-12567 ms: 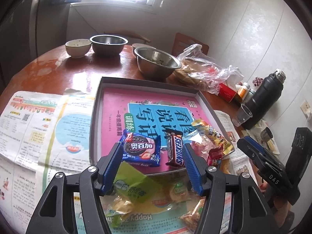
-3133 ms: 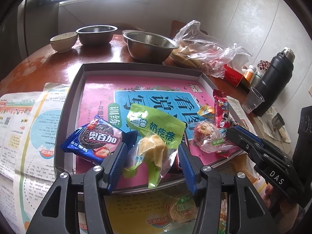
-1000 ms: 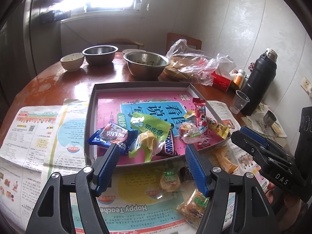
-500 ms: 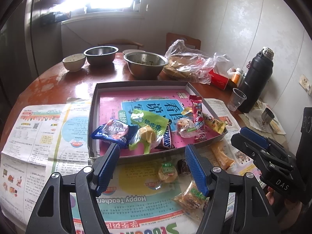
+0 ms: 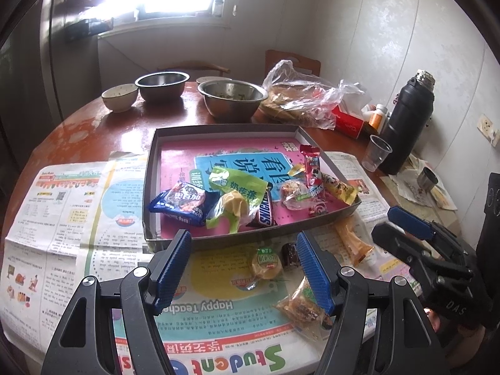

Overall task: Organize snacks
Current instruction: 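Withdraw both open tools from the tray toward the remaining snacks, then move the left tool to the small round cake packet while the right tool approaches the green-labeled pastry packet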

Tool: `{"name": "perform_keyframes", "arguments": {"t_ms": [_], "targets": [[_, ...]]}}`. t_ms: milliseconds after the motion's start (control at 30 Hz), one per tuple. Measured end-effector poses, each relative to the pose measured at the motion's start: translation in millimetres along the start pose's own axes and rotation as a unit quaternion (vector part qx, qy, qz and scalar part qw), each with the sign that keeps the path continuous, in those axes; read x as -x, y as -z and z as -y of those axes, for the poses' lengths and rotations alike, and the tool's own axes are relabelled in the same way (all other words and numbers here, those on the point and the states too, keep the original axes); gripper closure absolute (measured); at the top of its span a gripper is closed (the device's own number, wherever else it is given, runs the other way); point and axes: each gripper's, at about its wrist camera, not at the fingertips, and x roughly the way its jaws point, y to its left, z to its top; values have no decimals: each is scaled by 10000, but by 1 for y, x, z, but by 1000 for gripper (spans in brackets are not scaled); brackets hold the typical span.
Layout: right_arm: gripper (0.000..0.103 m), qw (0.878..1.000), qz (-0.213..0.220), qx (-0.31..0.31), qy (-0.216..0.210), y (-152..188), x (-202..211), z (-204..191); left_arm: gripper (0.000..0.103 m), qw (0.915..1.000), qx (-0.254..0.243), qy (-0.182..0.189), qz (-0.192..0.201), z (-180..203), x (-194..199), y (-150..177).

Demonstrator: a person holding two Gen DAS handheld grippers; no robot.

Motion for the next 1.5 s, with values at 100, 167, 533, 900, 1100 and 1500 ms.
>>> {"name": "perform_keyframes", "arguments": {"t_ms": [100,167,533,900,1100,1500], "targets": [[40,9999,-87,23,-78,5,-1,-3,31,10000,-7,-9,-37,0,0,3],[40,9998,-123,91,-93,9,0,-6,31,10000,5,-4,-76,0,-1,6],[36,9988,-307,350,-135,27,-1,-18,31,9997,-31,0,-233,2,-9,13],[32,9973,-526,462,-201,43,-10,-22,31,9992,-35,-9,-406,3,-23,17],[26,9959,-596,631,-267,50,-17,-27,31,9989,-26,-17,-472,2,-29,18],[23,9926,-807,828,-384,62,-34,-36,31,9982,-21,2,-594,1,-41,22]]}}
